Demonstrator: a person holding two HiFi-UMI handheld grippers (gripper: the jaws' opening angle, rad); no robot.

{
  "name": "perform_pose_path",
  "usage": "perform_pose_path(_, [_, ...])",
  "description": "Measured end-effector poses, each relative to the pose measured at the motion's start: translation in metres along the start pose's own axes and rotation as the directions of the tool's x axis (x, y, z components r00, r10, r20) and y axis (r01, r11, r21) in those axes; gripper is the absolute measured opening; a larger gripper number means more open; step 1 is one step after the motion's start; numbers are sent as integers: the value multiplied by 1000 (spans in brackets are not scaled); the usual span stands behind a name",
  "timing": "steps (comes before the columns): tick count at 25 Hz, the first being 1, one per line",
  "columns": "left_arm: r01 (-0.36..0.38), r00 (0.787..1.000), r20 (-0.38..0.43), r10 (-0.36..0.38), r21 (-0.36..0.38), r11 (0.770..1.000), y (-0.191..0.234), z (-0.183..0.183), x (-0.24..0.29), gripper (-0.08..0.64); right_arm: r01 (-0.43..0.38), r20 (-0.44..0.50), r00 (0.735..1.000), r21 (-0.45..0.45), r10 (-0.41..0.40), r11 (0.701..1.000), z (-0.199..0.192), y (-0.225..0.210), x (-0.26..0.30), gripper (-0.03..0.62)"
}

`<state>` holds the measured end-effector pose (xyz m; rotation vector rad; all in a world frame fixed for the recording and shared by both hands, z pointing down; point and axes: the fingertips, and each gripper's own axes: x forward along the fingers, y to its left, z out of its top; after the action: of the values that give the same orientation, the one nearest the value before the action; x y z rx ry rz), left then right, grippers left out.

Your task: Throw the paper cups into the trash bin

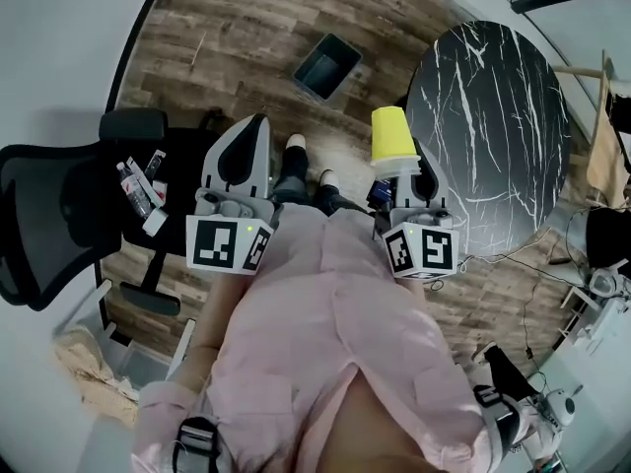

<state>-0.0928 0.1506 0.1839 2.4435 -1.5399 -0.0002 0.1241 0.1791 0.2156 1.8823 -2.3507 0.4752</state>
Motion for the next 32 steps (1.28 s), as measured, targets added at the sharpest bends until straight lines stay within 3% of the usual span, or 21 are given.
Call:
perform_pose_path(13, [41,998,-42,-41,-8,999,44,-2,20,14,46,-28,999,9,-45,999,-7,25,30,38])
perform_pose_path(23, [76,994,-81,-76,-5,997,23,-8,51,14,67,-39,997,34,-65,997,-5,-3,36,38])
perform_pose_path(32, [67,997,-52,-65,30,997,3,9,98,14,47,-5,999,56,-47,997,13,-44,65,38])
